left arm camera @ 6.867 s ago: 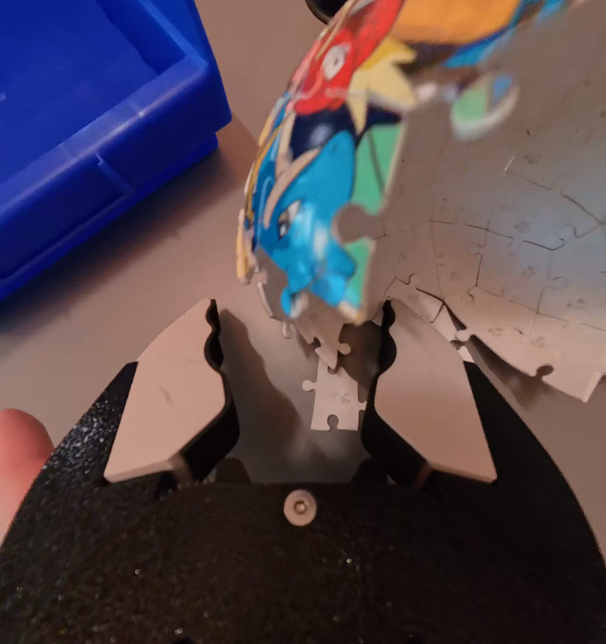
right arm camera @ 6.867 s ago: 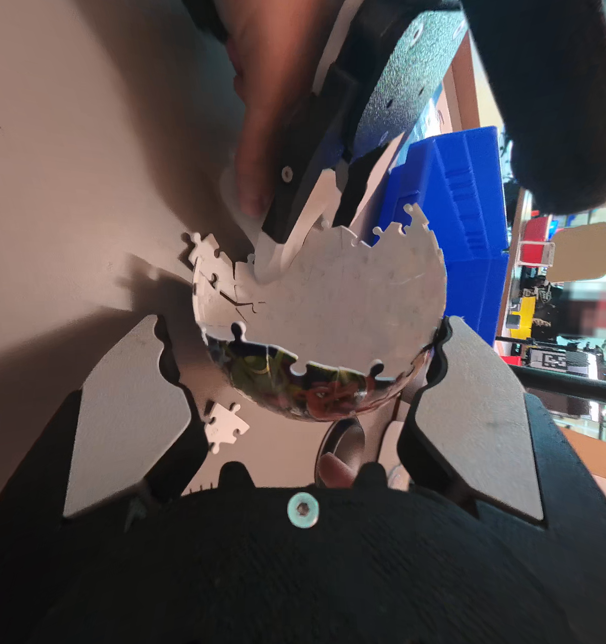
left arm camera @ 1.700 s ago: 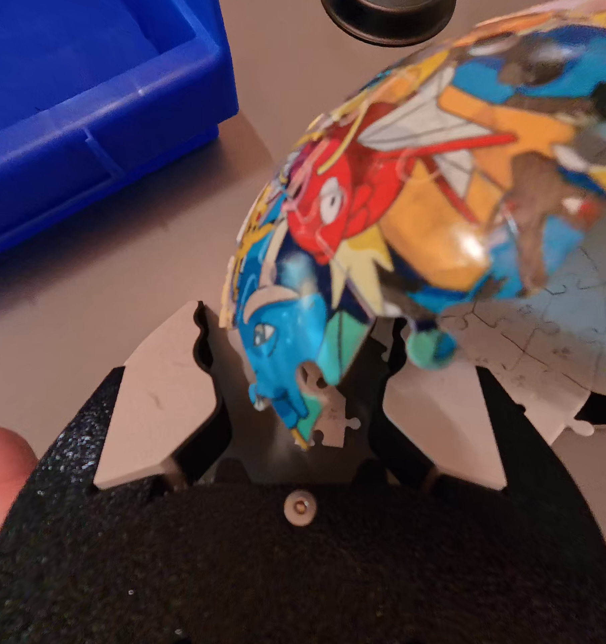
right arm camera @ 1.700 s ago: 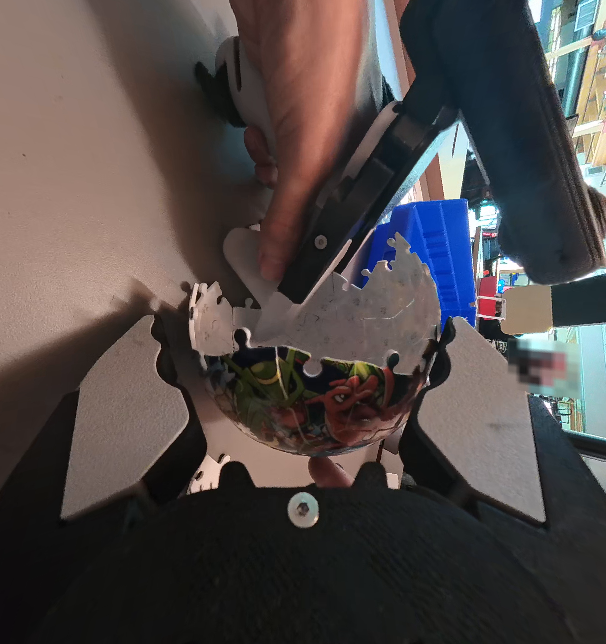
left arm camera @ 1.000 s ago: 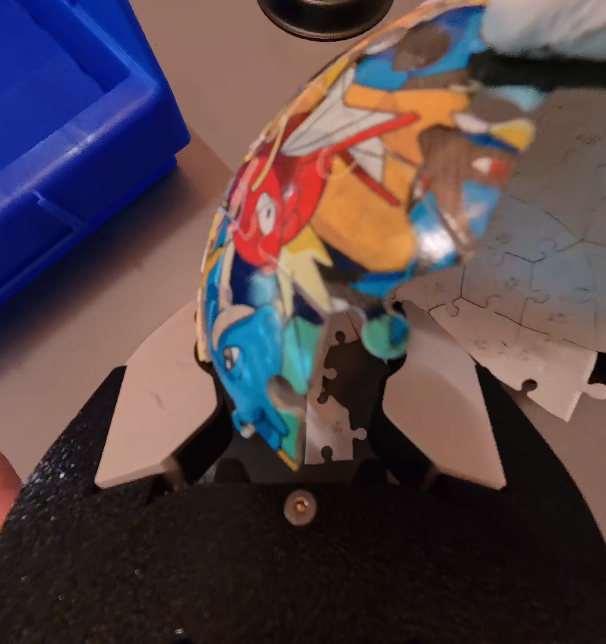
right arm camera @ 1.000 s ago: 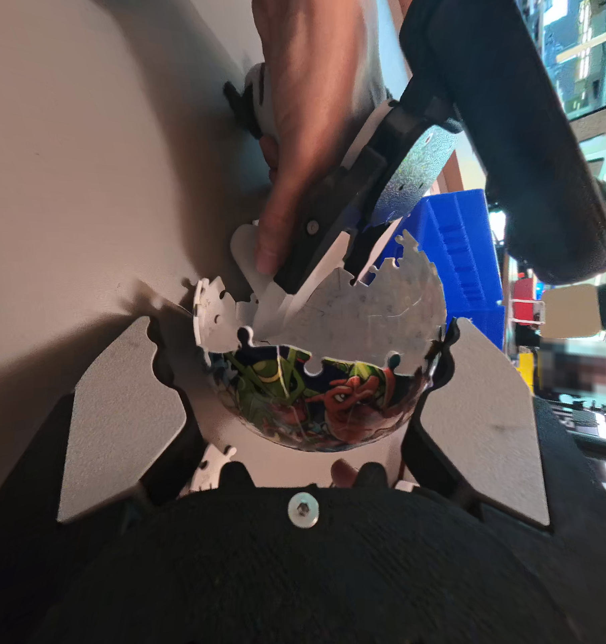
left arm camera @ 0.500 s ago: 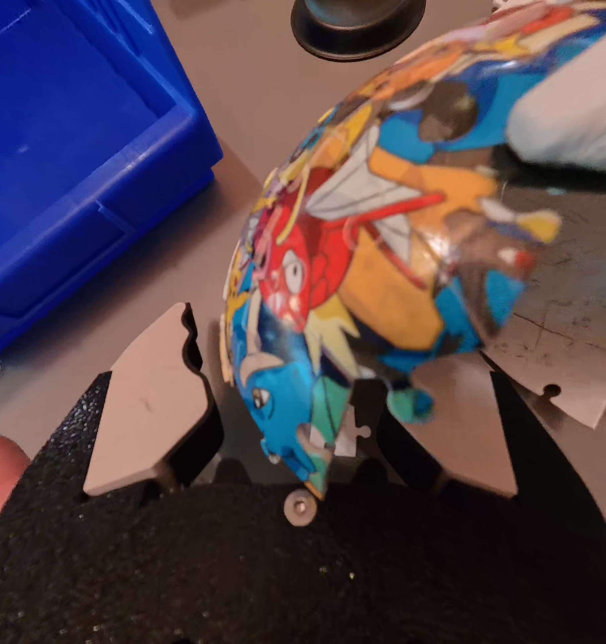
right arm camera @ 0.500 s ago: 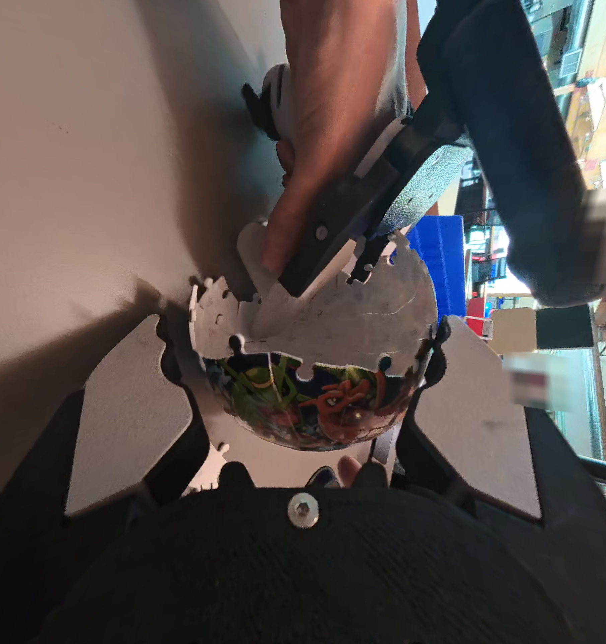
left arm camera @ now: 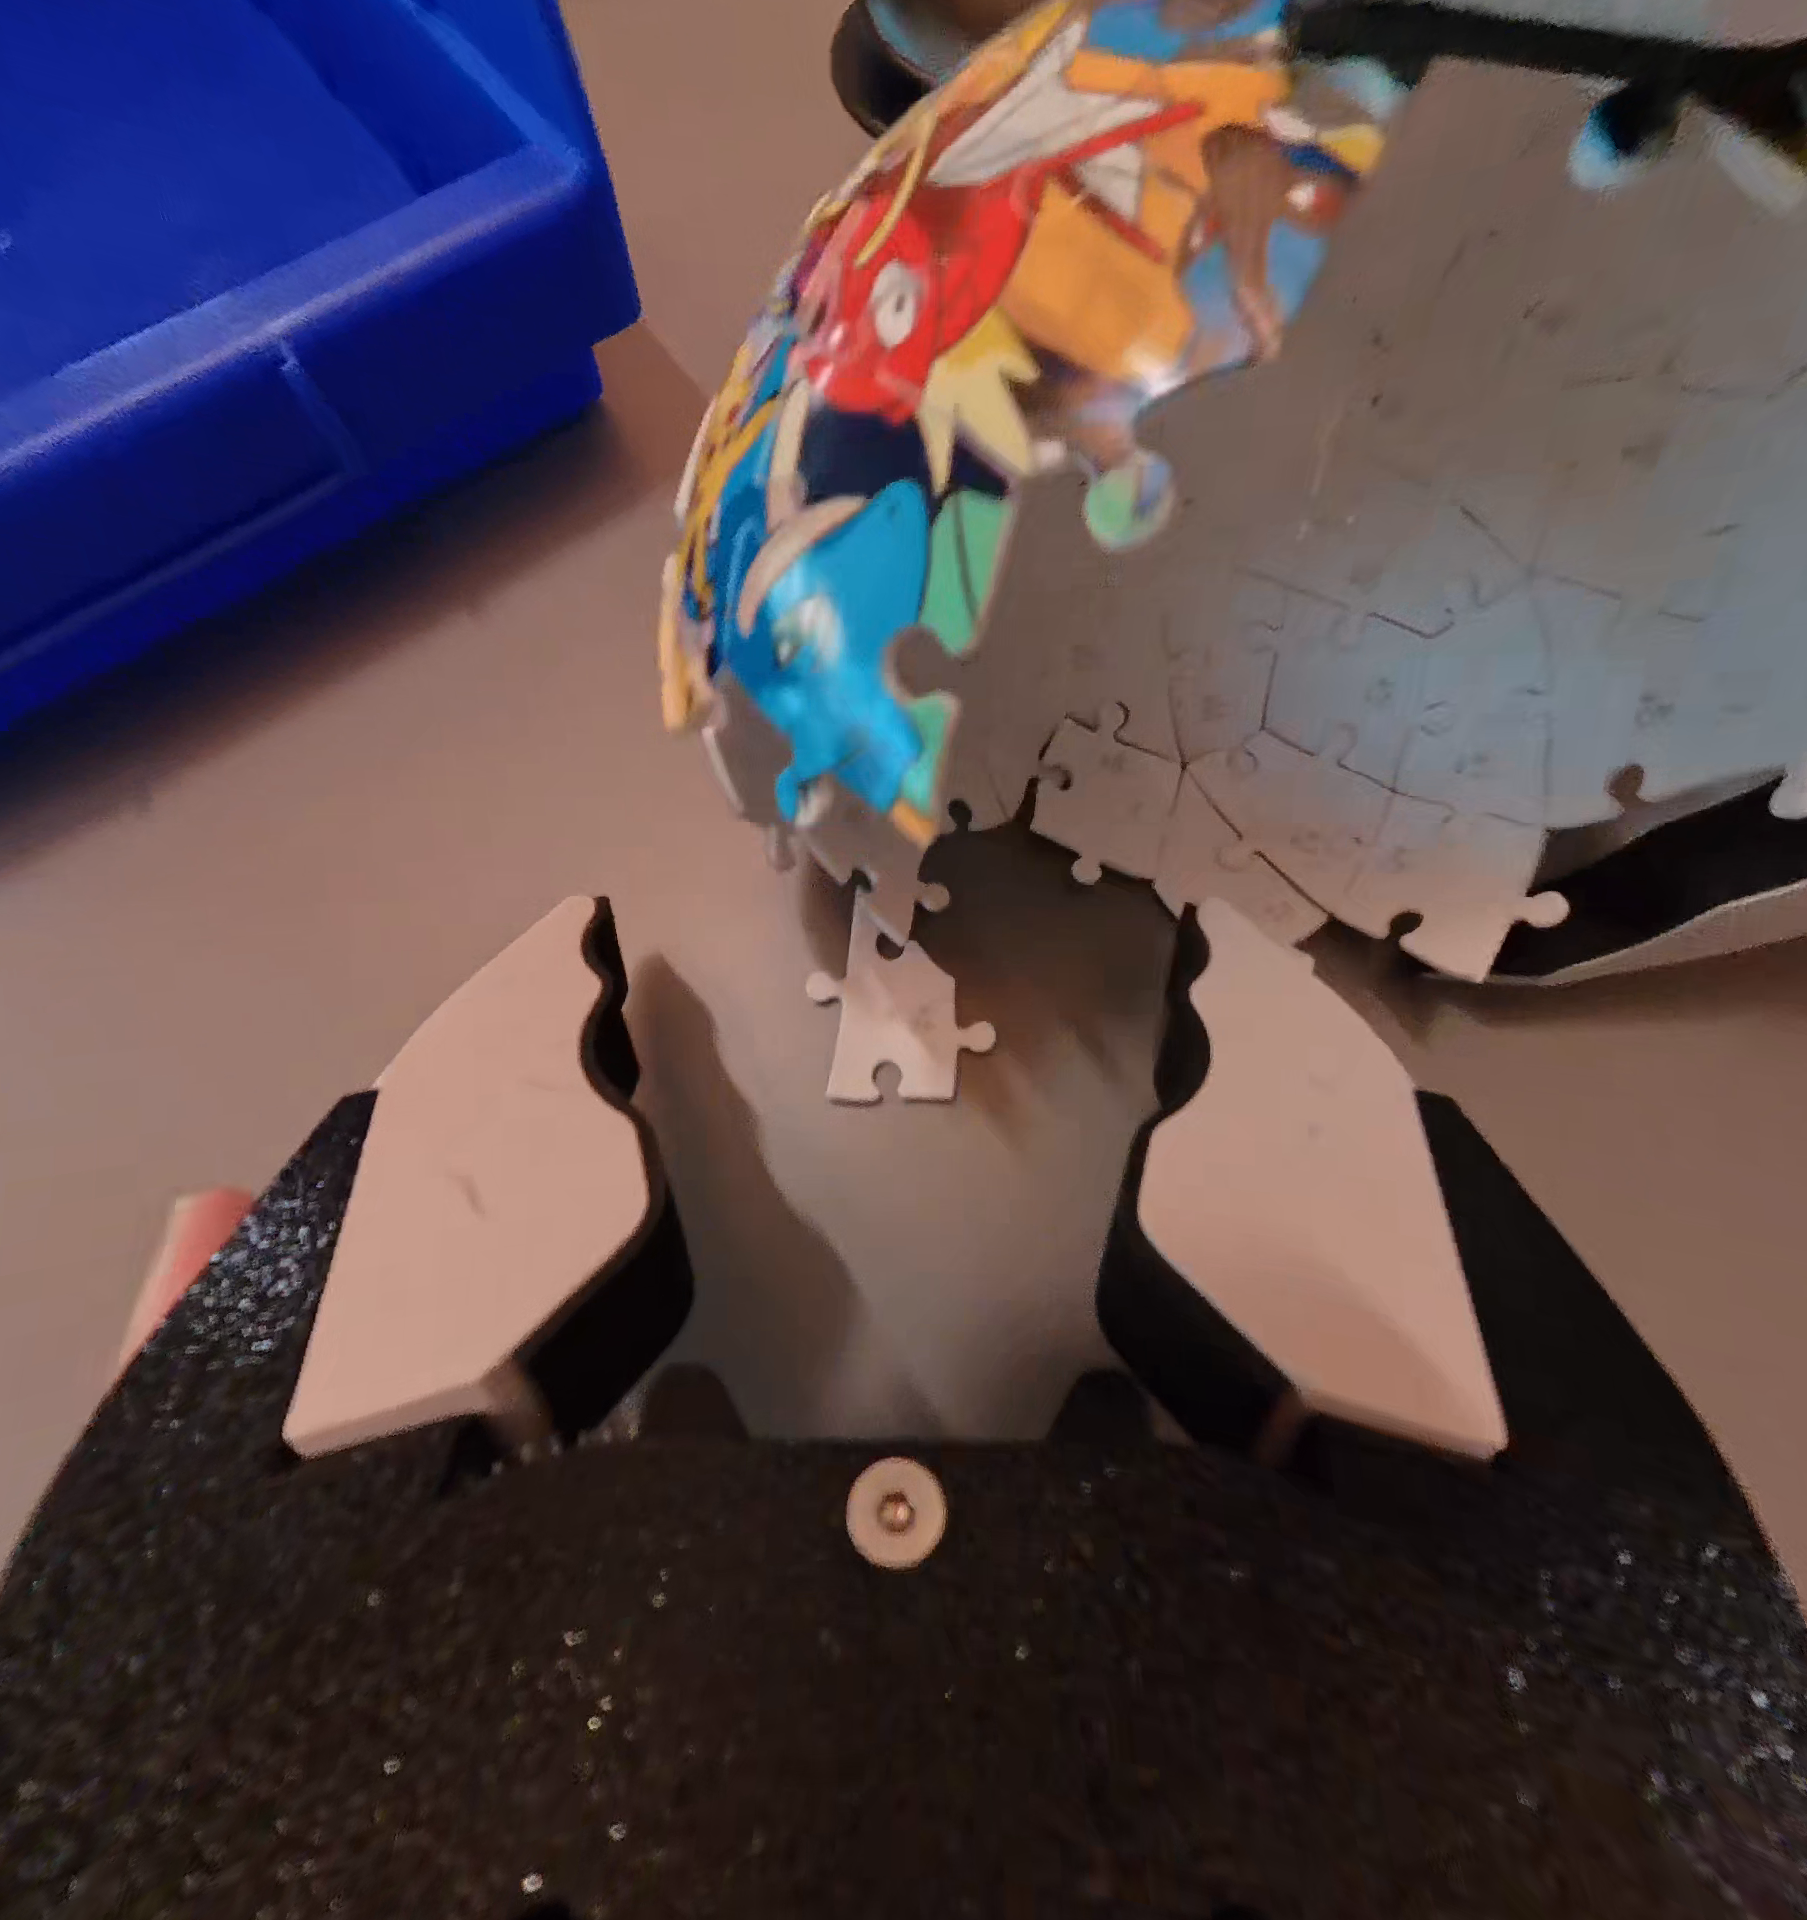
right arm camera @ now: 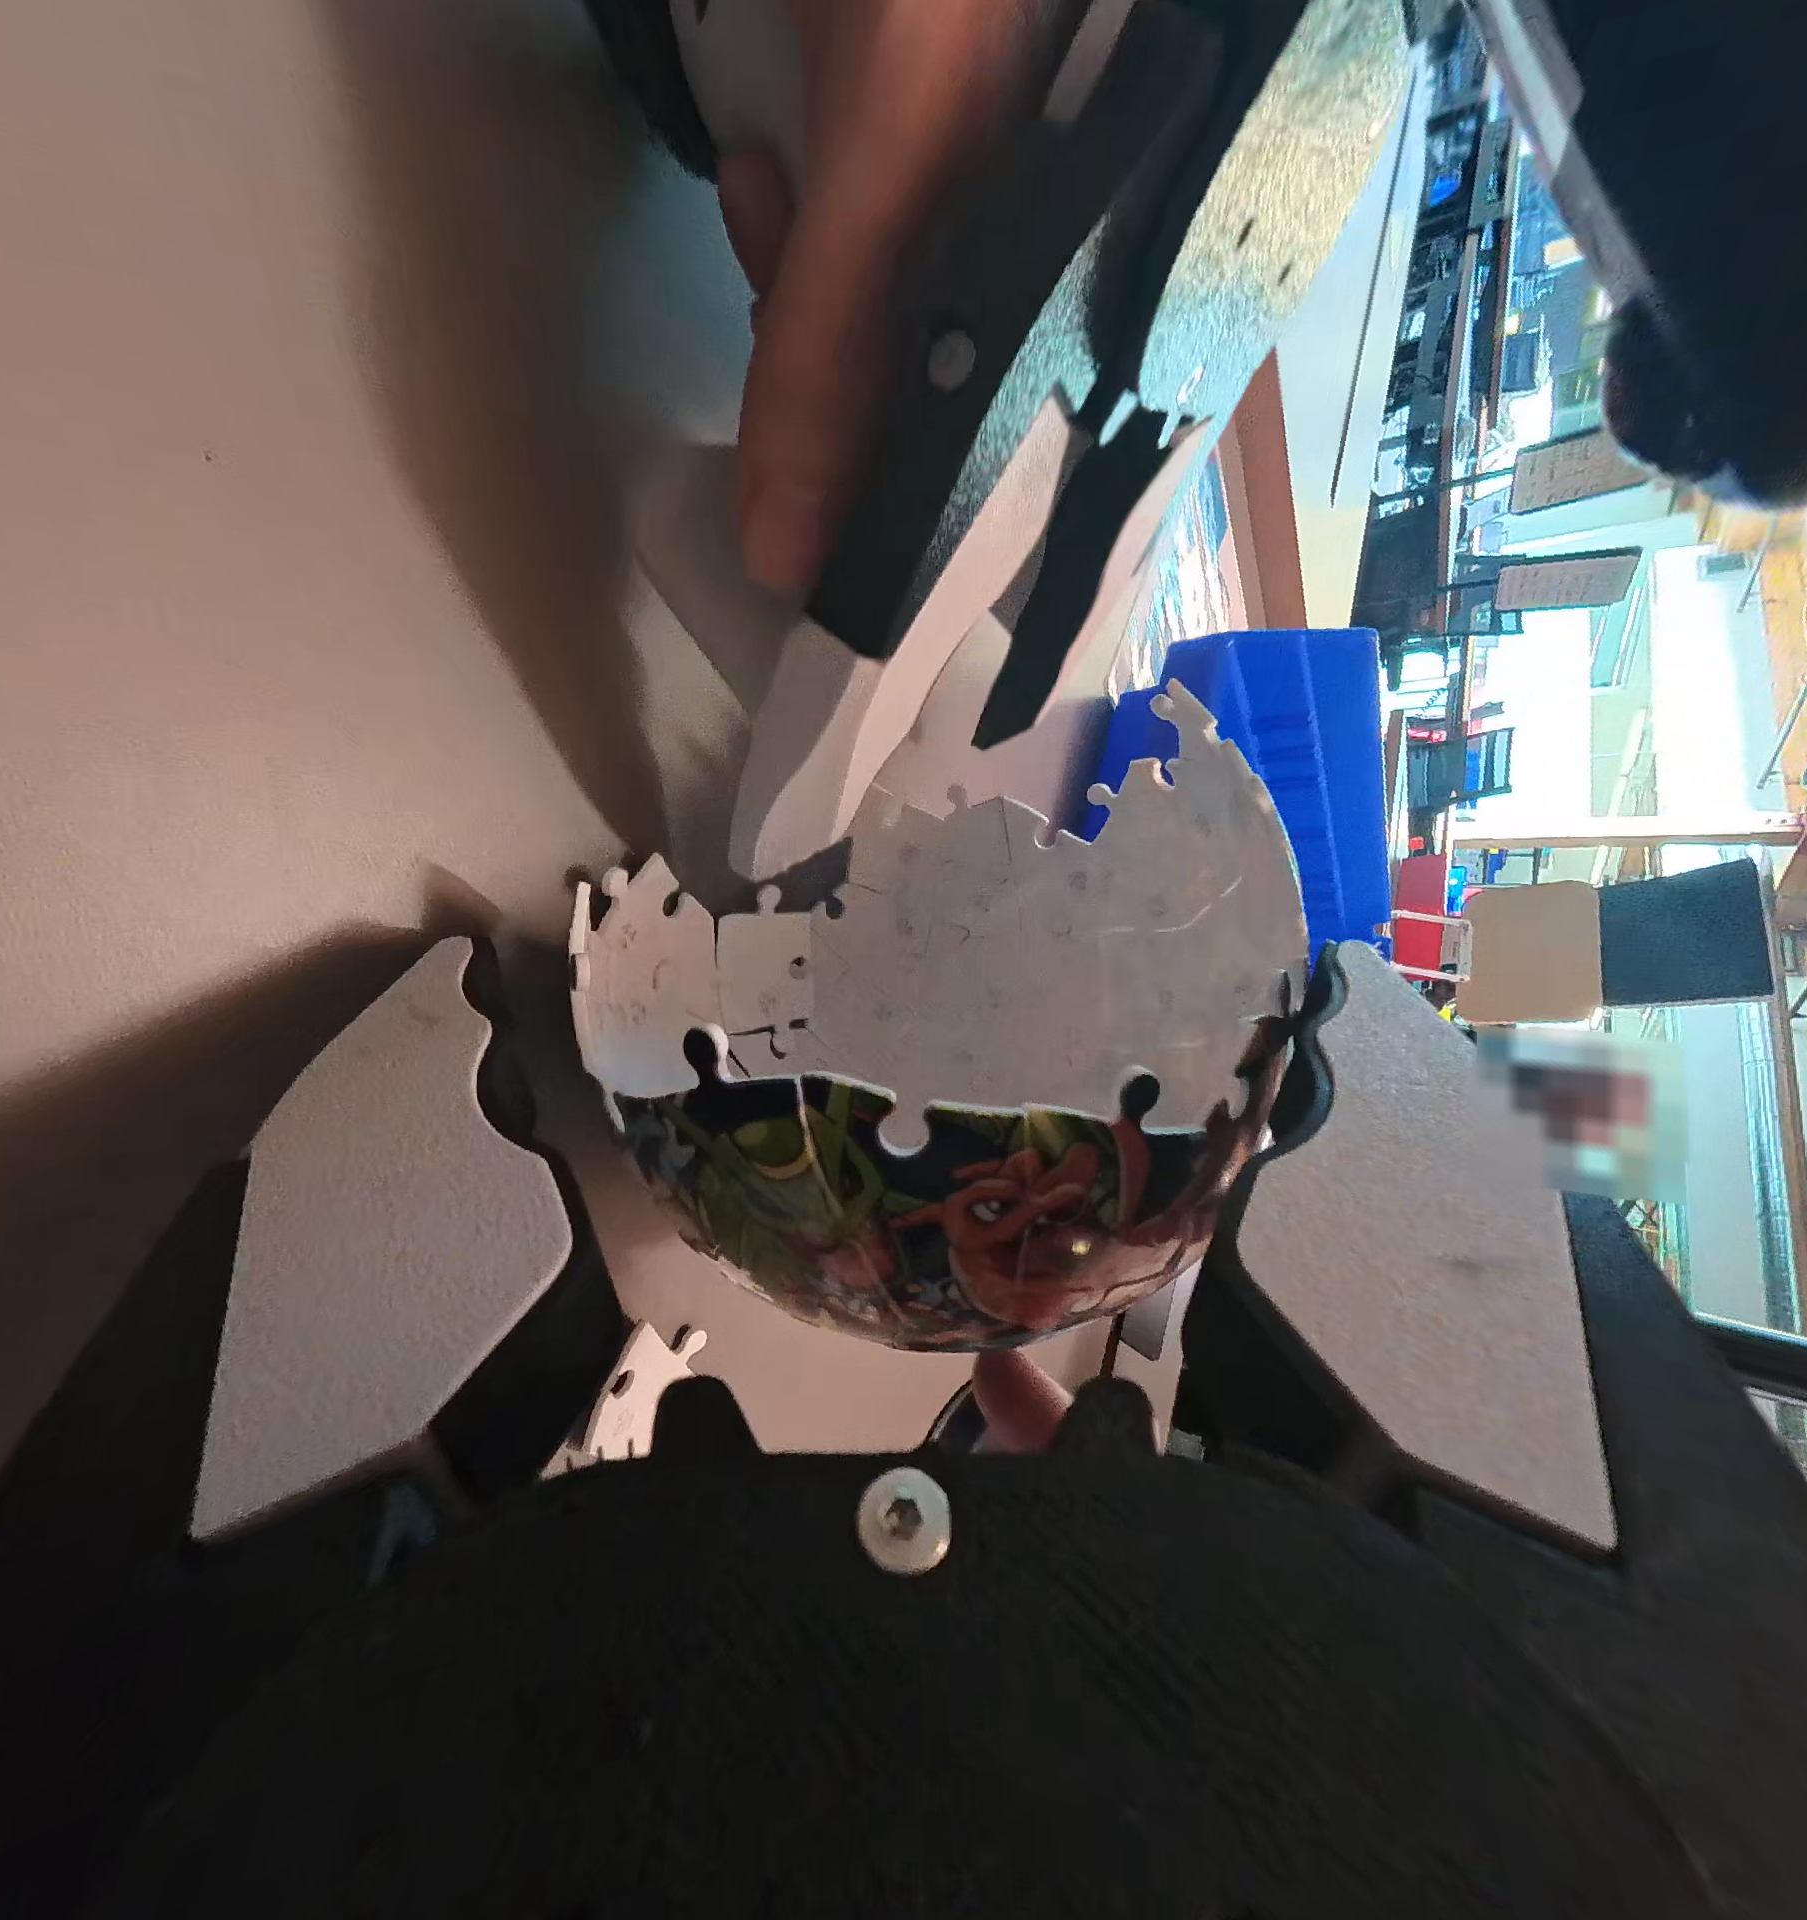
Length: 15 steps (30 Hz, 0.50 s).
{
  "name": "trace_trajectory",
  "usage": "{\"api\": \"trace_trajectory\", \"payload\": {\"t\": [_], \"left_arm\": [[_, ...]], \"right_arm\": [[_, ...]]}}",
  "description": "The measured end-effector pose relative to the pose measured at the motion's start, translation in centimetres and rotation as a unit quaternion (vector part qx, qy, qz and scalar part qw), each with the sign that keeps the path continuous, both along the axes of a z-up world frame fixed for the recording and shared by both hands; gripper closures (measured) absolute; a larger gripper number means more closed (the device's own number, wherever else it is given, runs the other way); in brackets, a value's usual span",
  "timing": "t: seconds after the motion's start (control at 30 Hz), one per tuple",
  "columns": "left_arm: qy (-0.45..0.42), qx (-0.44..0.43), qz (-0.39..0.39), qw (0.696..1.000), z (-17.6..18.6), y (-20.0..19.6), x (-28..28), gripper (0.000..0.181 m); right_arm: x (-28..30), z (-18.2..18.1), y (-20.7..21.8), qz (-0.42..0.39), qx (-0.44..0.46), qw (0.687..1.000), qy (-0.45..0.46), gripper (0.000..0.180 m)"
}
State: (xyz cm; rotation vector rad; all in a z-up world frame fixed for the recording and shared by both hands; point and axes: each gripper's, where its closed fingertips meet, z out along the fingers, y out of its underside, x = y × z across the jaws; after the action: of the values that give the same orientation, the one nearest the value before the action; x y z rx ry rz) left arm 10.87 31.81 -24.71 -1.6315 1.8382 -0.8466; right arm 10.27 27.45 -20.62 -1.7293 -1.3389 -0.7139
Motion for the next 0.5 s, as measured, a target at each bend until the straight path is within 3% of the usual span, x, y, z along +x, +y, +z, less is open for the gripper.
{"api": "trace_trajectory", "payload": {"t": [0.3, 0.5], "left_arm": [[-0.013, 0.004, 0.069, 0.998, 0.3, 1.5, 2.0, 0.082], [0.028, 0.046, 0.047, 0.997, -1.0, 1.1, 3.0, 0.084]], "right_arm": [[0.0, 0.0, 0.1, -0.002, -0.004, 1.000, 0.000, 0.041], [0.1, 0.0, 0.1, -0.006, -0.006, 1.000, 0.000, 0.040]]}}
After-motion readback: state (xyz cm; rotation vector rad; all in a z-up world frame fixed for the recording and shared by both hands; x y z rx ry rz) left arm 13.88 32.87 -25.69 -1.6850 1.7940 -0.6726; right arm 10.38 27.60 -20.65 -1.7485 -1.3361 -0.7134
